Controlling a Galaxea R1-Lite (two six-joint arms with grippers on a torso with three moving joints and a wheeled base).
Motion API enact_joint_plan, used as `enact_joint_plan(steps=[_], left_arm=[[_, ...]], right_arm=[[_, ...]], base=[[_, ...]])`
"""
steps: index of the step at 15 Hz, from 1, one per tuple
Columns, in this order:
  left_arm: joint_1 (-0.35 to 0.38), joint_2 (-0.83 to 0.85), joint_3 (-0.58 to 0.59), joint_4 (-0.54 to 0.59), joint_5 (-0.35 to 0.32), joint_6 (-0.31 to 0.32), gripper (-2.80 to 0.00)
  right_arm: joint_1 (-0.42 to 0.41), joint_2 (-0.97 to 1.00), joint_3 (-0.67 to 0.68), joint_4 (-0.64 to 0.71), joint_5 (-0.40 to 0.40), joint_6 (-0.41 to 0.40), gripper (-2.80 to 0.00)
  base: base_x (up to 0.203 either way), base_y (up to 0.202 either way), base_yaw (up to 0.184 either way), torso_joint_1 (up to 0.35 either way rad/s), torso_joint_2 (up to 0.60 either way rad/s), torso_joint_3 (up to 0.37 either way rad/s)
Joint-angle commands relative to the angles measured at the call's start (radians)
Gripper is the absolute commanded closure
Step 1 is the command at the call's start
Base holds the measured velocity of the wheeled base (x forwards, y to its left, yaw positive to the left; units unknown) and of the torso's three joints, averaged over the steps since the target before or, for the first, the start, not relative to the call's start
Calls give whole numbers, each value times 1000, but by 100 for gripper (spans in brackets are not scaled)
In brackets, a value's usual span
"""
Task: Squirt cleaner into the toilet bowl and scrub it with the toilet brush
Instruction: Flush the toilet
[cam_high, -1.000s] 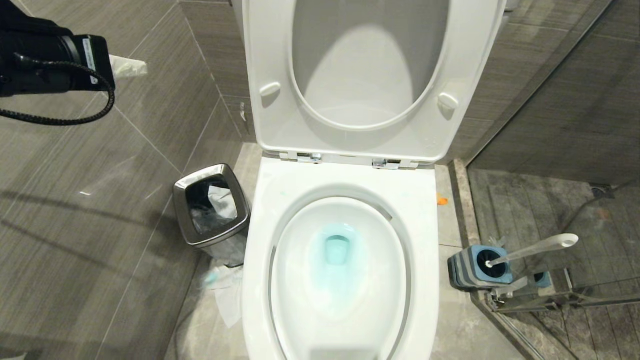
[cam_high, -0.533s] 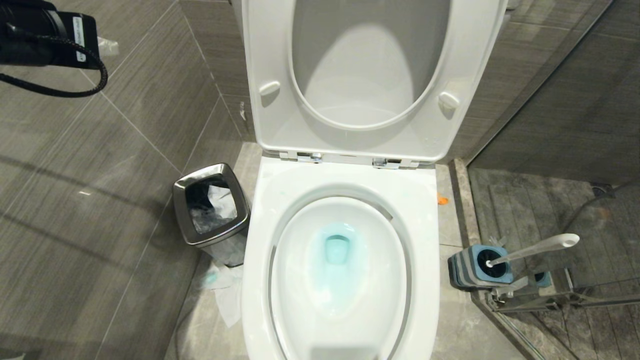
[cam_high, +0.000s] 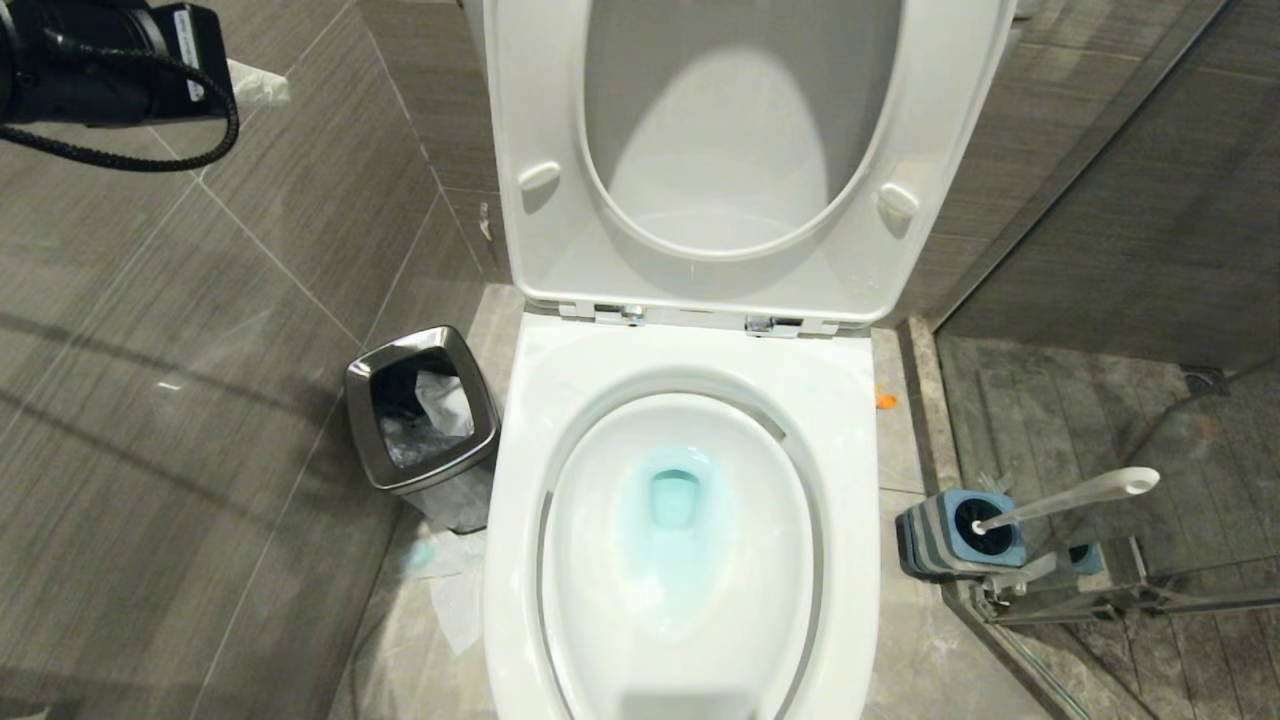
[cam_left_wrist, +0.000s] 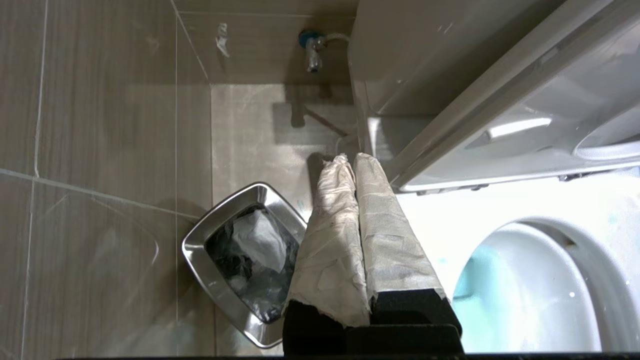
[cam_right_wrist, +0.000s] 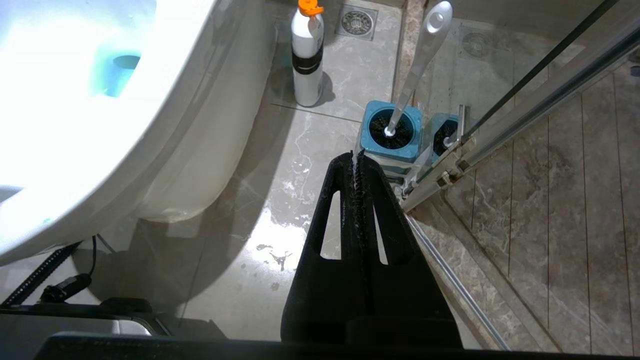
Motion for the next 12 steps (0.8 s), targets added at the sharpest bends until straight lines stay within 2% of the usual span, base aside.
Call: enact_joint_plan(steps=[1,2,4,7,9,10,12], left_arm=[[0,16,0,-92,-2,-24,0],[-3,32,0,-179,-2,-48,0],[-28,90,0,-441,3,-111,0],[-79,177,0,-706,11,-192,0],[-108,207,0,-822,24,-268,0],[-127,222,0,-864,57,-294,0],[-148,244,0,-891,94,-300,0]], right_arm=[[0,1,0,0,1,0,0],[0,1,0,0,1,0,0],[0,1,0,0,1,0,0],[0,1,0,0,1,0,0],[0,1,0,0,1,0,0],[0,1,0,0,1,0,0],[0,1,0,0,1,0,0]], base=[[0,0,0,0,0,0],[0,0,0,0,0,0],[0,0,0,0,0,0],[0,0,0,0,0,0],[0,0,0,0,0,0],[0,0,0,0,0,0],[0,0,0,0,0,0]])
